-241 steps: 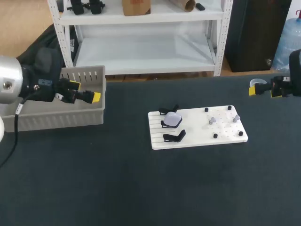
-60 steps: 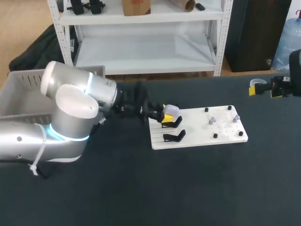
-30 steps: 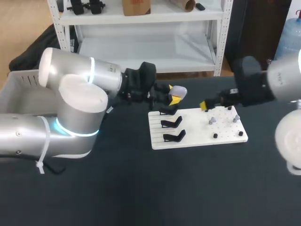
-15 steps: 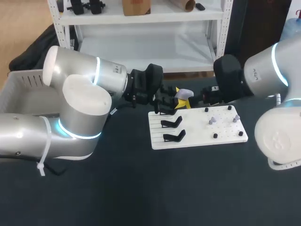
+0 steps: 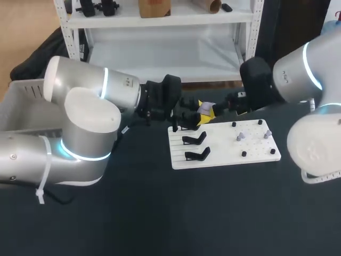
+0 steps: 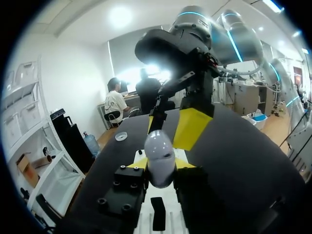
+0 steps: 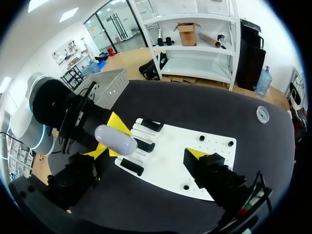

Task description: Pick up each earbud case from the left stands, insert the matching earbuds, close the lid, and place the case in the box.

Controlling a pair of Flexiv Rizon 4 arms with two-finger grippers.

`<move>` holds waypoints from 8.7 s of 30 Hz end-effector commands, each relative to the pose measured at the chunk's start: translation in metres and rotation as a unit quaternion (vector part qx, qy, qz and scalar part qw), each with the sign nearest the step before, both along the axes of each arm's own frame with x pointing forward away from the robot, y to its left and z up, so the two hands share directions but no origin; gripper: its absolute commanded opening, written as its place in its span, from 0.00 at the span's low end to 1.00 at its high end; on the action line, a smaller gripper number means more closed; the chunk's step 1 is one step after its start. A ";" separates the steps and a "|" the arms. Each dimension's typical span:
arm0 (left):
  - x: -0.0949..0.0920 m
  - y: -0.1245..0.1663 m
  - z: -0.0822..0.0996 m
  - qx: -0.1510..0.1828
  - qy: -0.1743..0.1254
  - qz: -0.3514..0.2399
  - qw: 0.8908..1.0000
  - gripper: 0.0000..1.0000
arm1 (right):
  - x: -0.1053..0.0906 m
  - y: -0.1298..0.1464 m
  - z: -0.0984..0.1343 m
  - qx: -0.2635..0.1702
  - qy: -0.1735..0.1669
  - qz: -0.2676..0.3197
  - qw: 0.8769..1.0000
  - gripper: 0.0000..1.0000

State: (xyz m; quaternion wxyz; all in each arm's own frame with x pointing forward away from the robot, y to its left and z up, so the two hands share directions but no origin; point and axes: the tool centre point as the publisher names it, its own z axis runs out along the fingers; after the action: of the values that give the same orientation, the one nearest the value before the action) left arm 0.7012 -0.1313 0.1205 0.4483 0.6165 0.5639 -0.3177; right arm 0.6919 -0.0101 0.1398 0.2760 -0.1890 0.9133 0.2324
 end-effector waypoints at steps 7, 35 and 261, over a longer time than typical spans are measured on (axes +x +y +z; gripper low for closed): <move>-0.009 0.003 -0.007 -0.007 0.004 -0.006 1.000 0.00 | 0.003 -0.009 0.012 -0.006 -0.018 -0.015 1.000 1.00; -0.002 0.048 0.031 -0.153 0.072 0.013 0.985 0.00 | -0.030 -0.113 -0.003 -0.175 -0.042 -0.088 0.980 1.00; -0.011 0.058 0.066 -0.179 0.088 0.001 0.980 0.00 | -0.098 -0.039 -0.006 -0.279 0.149 -0.102 0.943 0.00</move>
State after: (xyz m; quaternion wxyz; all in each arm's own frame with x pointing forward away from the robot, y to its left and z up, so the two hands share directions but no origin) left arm 0.6905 -0.0732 0.1869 0.4985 0.4961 0.5368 -0.4661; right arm 0.5955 -0.0644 0.1278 0.1044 -0.1532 0.9826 0.0065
